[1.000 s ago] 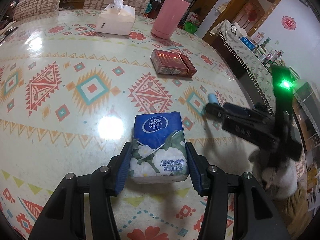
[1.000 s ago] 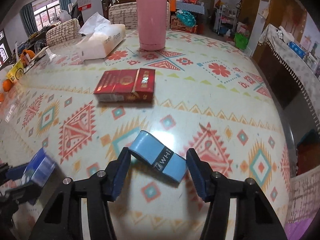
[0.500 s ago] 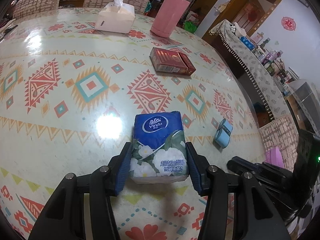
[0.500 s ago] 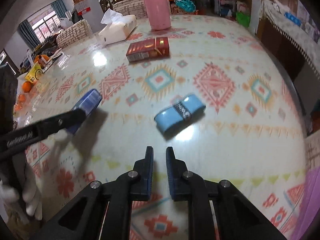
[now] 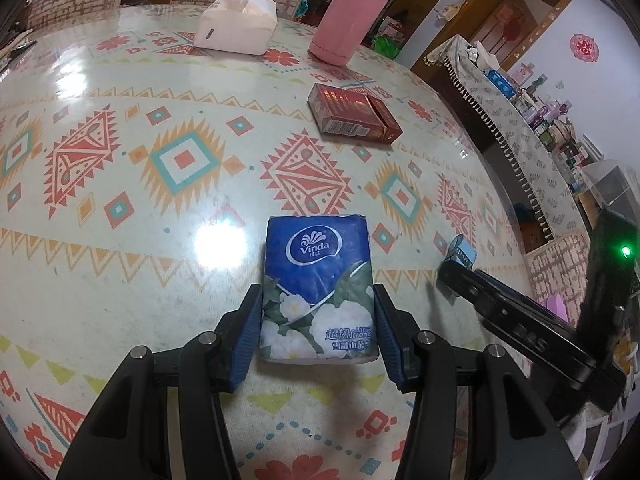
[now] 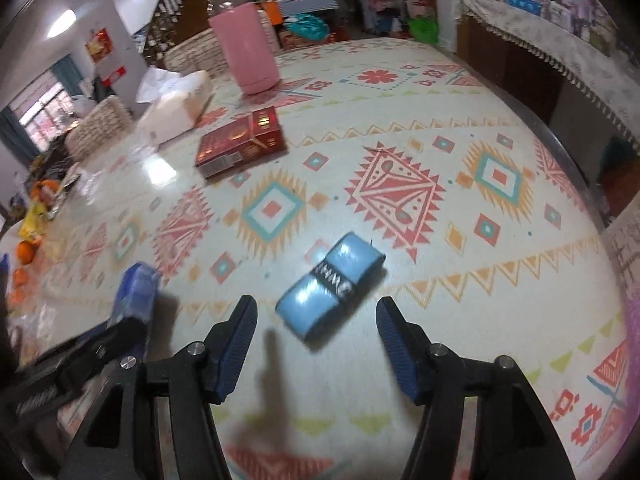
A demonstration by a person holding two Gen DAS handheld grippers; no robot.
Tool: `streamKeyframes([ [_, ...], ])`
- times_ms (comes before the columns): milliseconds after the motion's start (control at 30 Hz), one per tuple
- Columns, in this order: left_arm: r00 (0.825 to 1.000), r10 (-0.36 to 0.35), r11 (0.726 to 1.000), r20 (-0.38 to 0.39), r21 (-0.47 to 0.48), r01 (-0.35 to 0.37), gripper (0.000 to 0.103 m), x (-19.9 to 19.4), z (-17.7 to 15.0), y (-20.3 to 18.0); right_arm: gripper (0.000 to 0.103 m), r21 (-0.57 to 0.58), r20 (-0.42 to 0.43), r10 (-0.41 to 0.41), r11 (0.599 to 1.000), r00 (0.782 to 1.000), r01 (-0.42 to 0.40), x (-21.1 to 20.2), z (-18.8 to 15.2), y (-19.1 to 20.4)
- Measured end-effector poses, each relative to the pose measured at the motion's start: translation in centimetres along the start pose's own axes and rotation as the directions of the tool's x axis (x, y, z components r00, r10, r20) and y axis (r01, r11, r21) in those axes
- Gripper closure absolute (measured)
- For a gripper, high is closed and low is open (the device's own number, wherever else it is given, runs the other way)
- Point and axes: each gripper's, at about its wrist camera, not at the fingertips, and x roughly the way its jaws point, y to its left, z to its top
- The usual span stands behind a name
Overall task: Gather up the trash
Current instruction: 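Grasp the light-blue WHI tape roll with the right tool while the left tool holds the tissue pack, then carry the tissue pack and tape roll over to the pink wastebasket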
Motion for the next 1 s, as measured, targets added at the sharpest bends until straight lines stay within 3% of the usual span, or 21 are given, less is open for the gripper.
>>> streamKeyframes([
  [67, 1.0, 0.002, 1.0, 0.004, 0.003, -0.002, 0.051, 0.1, 0.0, -0.1, 0.038, -0.015, 0.014, -0.044, 0.999, 0.999, 0.044, 0.3, 0.1, 0.5],
  [100, 1.0, 0.004, 1.0, 0.006, 0.005, -0.004, 0.051, 0.1, 0.0, -0.1, 0.05, -0.024, 0.024, -0.071, 0.997, 0.997, 0.071, 0.4, 0.1, 0.7],
  [167, 1.0, 0.007, 1.0, 0.009, 0.012, -0.007, 0.051, 0.1, 0.0, -0.1, 0.06, -0.059, 0.045, -0.114, 0.991, 0.992, 0.116, 0.5, -0.1, 1.2],
  [333, 1.0, 0.013, 0.999, 0.008, 0.029, -0.014, 0.052, 0.2, 0.1, -0.3, 0.061, -0.074, 0.052, -0.09, 0.993, 0.995, 0.094, -0.6, -1.3, 0.7],
  [567, 0.996, -0.074, 0.997, 0.044, 0.023, 0.073, 0.053, -1.0, 0.0, -0.4, 0.061, -0.073, 0.091, -0.023, 0.997, 0.996, 0.029, -5.6, -5.3, -0.5],
  [767, 0.999, -0.036, 0.998, 0.034, 0.05, 0.035, 0.053, -0.5, -0.3, -1.2, 0.061, -0.051, 0.131, 0.018, 0.999, 0.991, -0.011, -10.3, -9.8, -2.0],
  [1000, 0.999, -0.033, 0.994, 0.026, 0.104, 0.03, 0.053, -0.5, -0.9, -2.3, 0.061, 0.061, 0.187, 0.059, 0.996, 0.981, -0.071, -15.3, -14.8, -5.9],
])
